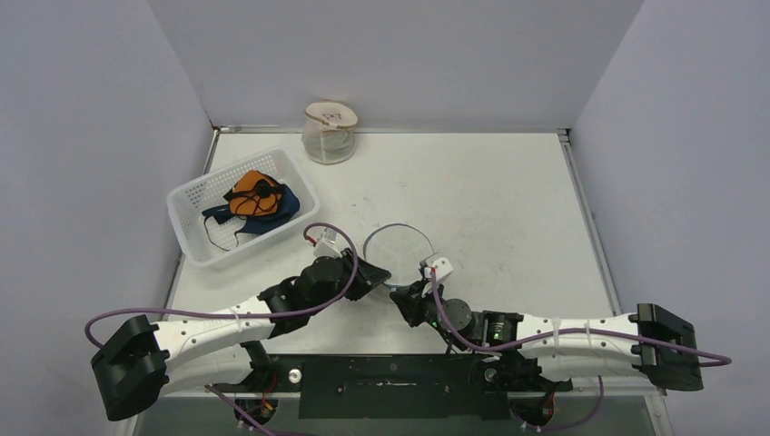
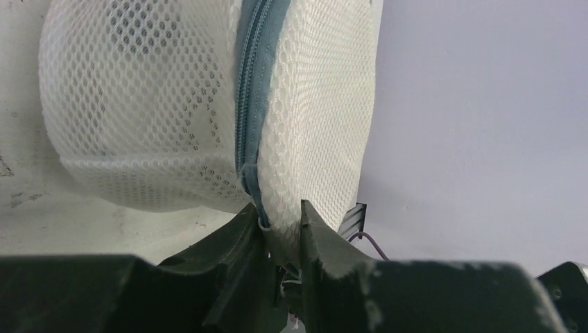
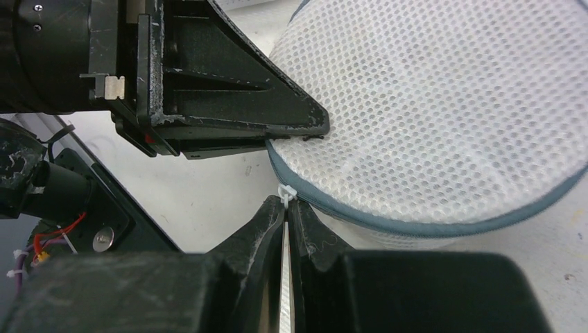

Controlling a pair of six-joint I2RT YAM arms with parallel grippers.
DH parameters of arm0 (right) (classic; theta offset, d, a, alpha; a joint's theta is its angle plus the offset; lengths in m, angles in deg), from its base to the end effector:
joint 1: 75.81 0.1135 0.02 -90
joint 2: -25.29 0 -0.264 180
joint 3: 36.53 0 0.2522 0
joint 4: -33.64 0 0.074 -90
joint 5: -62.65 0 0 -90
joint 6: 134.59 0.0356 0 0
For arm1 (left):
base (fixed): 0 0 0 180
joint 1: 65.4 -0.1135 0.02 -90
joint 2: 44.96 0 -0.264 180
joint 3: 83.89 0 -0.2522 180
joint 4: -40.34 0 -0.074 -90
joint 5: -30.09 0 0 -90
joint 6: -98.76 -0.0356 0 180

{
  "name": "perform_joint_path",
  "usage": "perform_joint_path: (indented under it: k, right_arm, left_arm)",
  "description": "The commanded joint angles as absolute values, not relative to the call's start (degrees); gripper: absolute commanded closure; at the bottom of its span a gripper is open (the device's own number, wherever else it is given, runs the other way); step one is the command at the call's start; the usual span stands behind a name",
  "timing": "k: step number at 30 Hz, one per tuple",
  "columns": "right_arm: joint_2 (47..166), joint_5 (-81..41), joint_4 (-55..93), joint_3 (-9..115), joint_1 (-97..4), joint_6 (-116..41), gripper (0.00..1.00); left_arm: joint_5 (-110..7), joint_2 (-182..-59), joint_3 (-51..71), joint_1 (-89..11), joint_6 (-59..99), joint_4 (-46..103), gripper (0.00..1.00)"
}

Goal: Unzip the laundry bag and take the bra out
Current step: Unzip the laundry bag at the center of the board.

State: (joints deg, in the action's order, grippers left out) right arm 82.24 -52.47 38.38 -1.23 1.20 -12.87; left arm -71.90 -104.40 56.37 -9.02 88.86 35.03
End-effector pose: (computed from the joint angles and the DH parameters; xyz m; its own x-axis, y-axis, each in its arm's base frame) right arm 0.0624 0.2032 0.2108 -0.4715 0.0740 -0.8788 -0.6384 0.6588 0.3980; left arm 0.1290 -0.1806 0.2098 -0.7400 -0.6274 -0.2423 -0.1085 0.4669 -0.8776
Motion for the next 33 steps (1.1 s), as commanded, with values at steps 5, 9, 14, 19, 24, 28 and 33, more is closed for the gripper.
perform_joint_path:
  k: [5,9,14,19,24,28,33]
  right_arm:
    - [74.91,-59.01,29.57,-1.89,2.41,-12.27,0.95]
    - [73.13,-61.67,24.51,-1.86,2.41,-10.64,0.95]
    - [71.12,-66.66,20.12,-2.22,2.41,-7.38,0.95]
    - [67.56,-66.19,20.65,-2.9,2.52,-9.9,0.95]
    - [66.3,-63.14,21.61,-2.12,3.29,-13.43,0.95]
    - [67.54,-63.42,22.41,-1.21,4.8,-14.5,0.95]
    - [70.89,-63.34,26.48,-2.36,5.49,-13.81,0.95]
  left_arm:
    - [-70.75,-101.45,55.93,-12.04,85.03,36.65,0.9]
    - [-68.96,-100.84,56.24,-13.11,84.12,37.16,0.94]
    - [-65.07,-101.61,55.65,-14.6,82.02,38.15,0.97]
    - [-56.94,-104.45,53.72,-17.78,77.55,39.86,0.98]
    - [-46.3,-108.16,49.8,-22.5,71.23,44.65,0.98]
    - [-40.62,-111.81,43.98,-24.16,65.56,47.0,0.98]
    - [-38.36,-119.04,41.17,-26.36,63.93,47.53,0.92]
